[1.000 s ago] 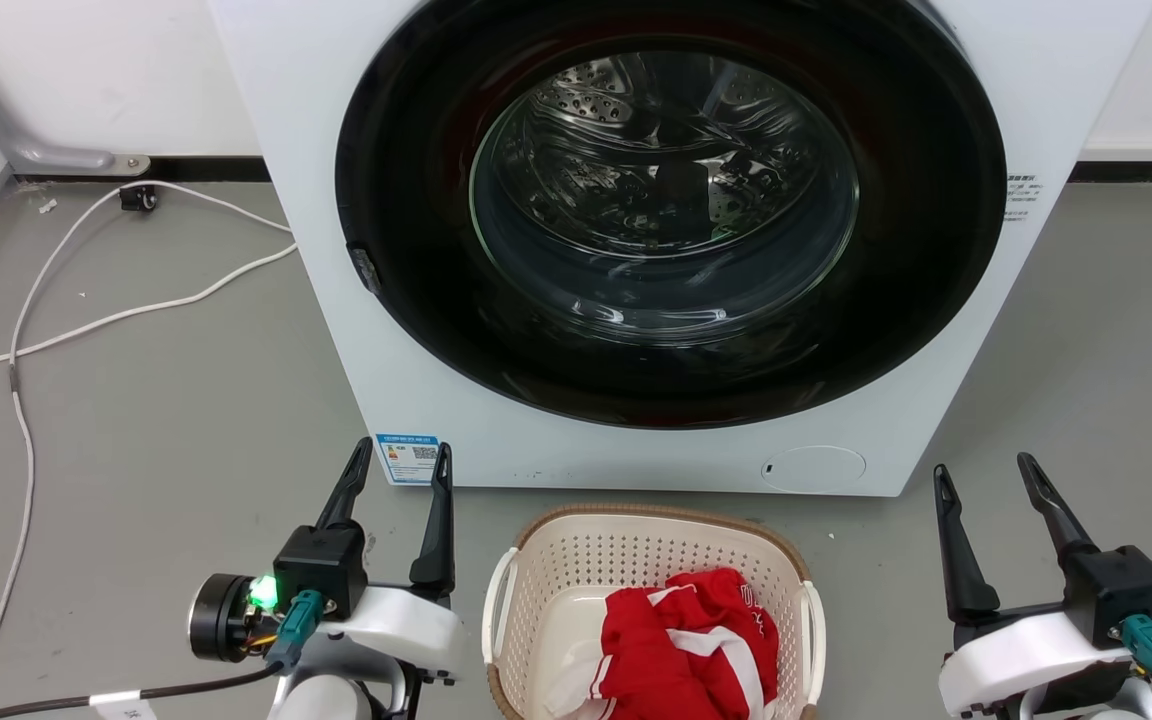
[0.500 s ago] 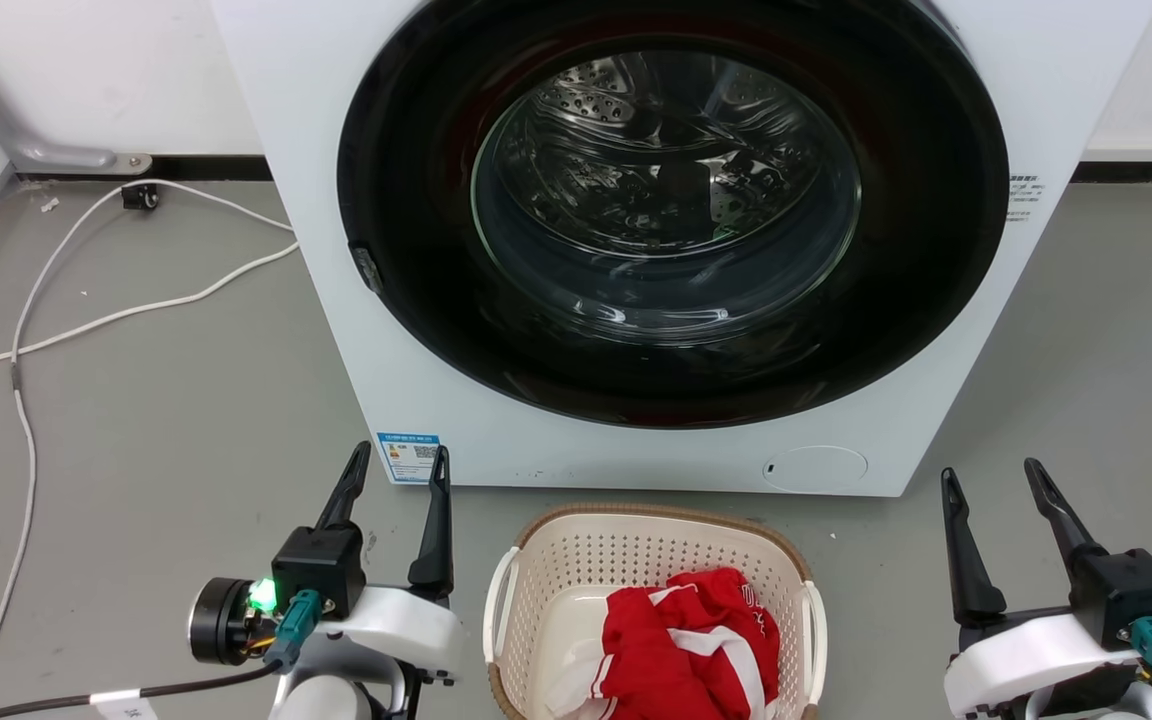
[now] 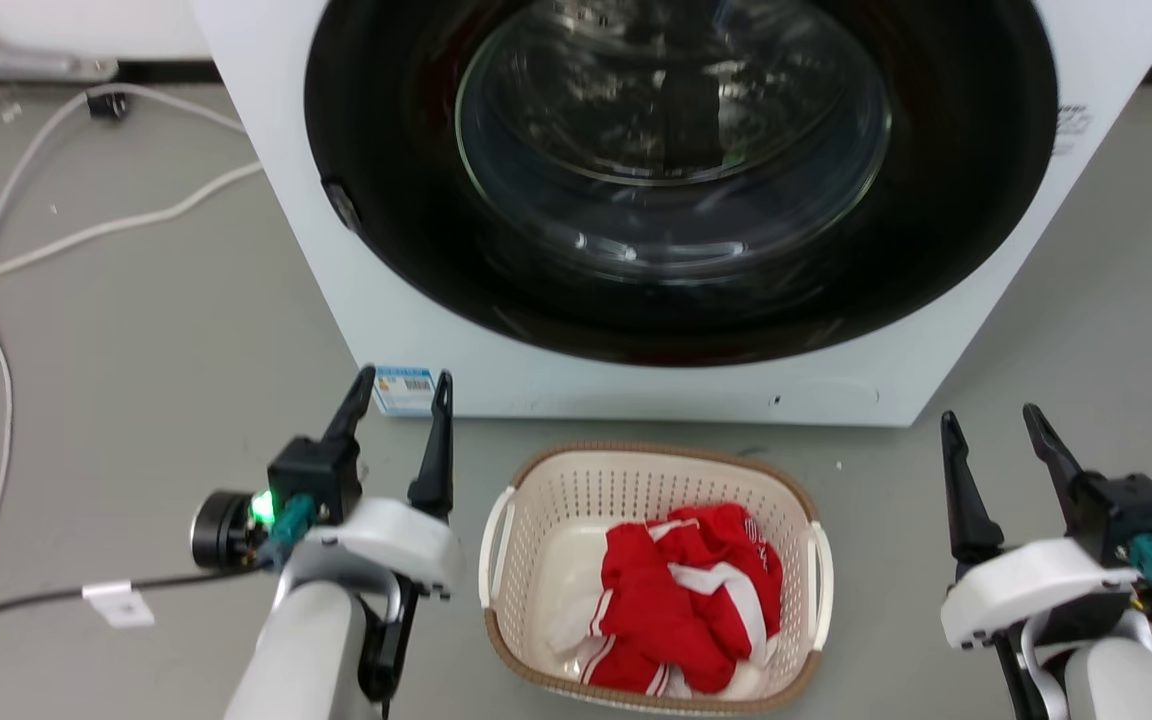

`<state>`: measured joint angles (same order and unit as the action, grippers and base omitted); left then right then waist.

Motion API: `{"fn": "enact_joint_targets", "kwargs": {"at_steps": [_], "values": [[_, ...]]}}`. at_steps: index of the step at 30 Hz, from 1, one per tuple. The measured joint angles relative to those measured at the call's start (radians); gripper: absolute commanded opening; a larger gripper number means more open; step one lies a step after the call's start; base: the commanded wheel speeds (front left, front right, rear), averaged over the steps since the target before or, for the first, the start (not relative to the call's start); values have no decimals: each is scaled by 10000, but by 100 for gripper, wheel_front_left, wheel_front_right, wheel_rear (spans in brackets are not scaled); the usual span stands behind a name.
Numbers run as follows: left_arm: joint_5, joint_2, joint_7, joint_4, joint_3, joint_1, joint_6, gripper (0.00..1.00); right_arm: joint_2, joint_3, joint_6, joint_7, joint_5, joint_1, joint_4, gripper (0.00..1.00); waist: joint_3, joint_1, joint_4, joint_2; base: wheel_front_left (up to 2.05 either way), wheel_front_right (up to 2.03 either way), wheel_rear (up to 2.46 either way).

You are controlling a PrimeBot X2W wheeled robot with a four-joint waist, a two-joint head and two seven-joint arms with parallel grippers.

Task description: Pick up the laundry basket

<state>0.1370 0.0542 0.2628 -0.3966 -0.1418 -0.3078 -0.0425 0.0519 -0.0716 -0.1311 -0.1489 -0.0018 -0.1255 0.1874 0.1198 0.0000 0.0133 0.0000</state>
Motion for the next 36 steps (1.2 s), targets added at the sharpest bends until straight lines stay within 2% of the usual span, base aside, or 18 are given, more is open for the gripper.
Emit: {"fn": "enact_joint_targets", "kwargs": {"at_steps": [8,9,21,31,36], "values": [[245,25,2,-1530,56,-1540,-257,100,-4,36,0,123,-23,-1153,959,100,1125,1,17,0,0,0,0],[293,33,-31,-2169,13,-2167,-343,100,-4,130,0,169,-36,-1699,1367,100,1579,2,17,0,0,0,0],[715,355,-259,-4740,-12,-4437,-648,100,-12,537,0,230,270,-3898,3302,100,3740,2,-222,0,0,0,0],[1032,665,-755,-6861,-299,-5848,-819,100,-10,1007,0,516,842,-5458,6042,100,5275,1,-516,0,0,0,0],[1262,775,-1220,-7609,-602,-6334,-867,100,-8,1532,0,809,1546,-6188,7482,100,5776,1,-669,0,0,0,0]]}}
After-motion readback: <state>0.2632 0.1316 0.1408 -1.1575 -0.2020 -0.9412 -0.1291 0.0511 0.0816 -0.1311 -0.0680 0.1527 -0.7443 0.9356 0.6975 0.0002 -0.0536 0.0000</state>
